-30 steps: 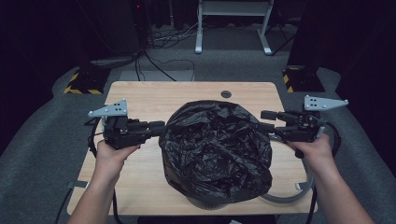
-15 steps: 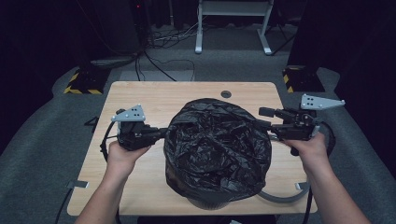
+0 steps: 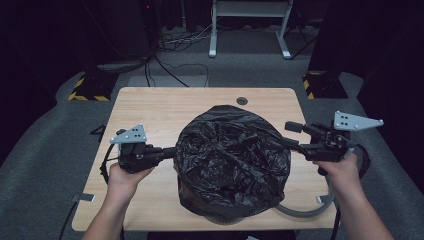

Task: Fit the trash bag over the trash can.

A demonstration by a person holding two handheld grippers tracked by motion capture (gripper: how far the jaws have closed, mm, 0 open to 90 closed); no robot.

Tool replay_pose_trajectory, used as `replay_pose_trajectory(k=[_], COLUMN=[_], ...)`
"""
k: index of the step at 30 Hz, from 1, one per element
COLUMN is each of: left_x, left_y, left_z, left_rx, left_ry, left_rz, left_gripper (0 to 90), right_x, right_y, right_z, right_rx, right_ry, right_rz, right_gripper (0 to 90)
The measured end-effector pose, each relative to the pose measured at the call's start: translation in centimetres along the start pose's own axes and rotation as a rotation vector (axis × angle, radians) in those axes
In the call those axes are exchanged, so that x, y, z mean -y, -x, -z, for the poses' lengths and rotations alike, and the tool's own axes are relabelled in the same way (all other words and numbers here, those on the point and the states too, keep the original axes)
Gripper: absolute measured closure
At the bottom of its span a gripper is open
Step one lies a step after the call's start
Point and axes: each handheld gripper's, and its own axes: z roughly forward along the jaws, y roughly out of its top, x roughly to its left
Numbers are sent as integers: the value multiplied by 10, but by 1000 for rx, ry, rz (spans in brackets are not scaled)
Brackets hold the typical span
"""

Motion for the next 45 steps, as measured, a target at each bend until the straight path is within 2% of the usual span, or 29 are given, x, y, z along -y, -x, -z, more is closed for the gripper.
replay_pose_trajectory(k=[3, 5, 9, 10, 13, 16, 21, 24, 27, 32, 34, 35, 37, 39, 40, 42, 45], left_x=[4, 5, -3, -5, -13, -20, -25, -24, -17, -4, 1, 5, 8, 10, 11, 10, 8], left_y=[-2, -4, -10, -12, -14, -14, -15, -16, -18, -20, -18, -17, -14, -11, -9, -8, -12], left_z=[5, 7, 12, 13, 11, 6, -5, -11, -18, -20, -19, -18, -14, -11, -9, -6, -6], left_rx=[1, -4, 2, 6, 8, -4, -13, -30, -34, -28, -29, -25, -23, -26, -29, -38, -39], left_ry=[30, 51, 109, 121, 137, 123, 92, 64, 31, 13, 13, 16, 22, 31, 35, 45, 56], left_rz=[19, 18, 39, 43, 51, 31, 13, 8, 15, 31, 37, 41, 39, 31, 29, 20, 38], left_gripper=[900, 900, 900, 900, 900, 900, 900, 900, 900, 900, 900, 900, 900, 900, 900, 900, 900], right_x=[5, 9, 18, 19, 18, 16, 16, 17, 22, 31, 33, 35, 38, 41, 42, 45, 47], right_y=[-8, -12, -12, -10, -4, 1, 10, 12, 12, 10, 8, 7, 3, -2, -4, -11, -15], right_z=[13, 21, 25, 25, 22, 15, 6, 0, -5, -6, -2, 0, 8, 14, 16, 22, 29], right_rx=[-10, -23, -26, -37, -59, -100, -94, -73, -61, -51, -43, -37, -41, -93, -99, -104, -102], right_ry=[18, 3, -55, -48, -31, -50, -106, -136, -160, -184, -177, -168, -113, -90, -87, -86, -86], right_rz=[22, 28, 1, -22, -46, -46, -28, -30, -33, -22, -20, -15, 20, 23, 27, 46, 33], right_gripper=[365, 360, 361, 368, 414, 555, 808, 899, 900, 900, 883, 818, 641, 495, 450, 385, 377])
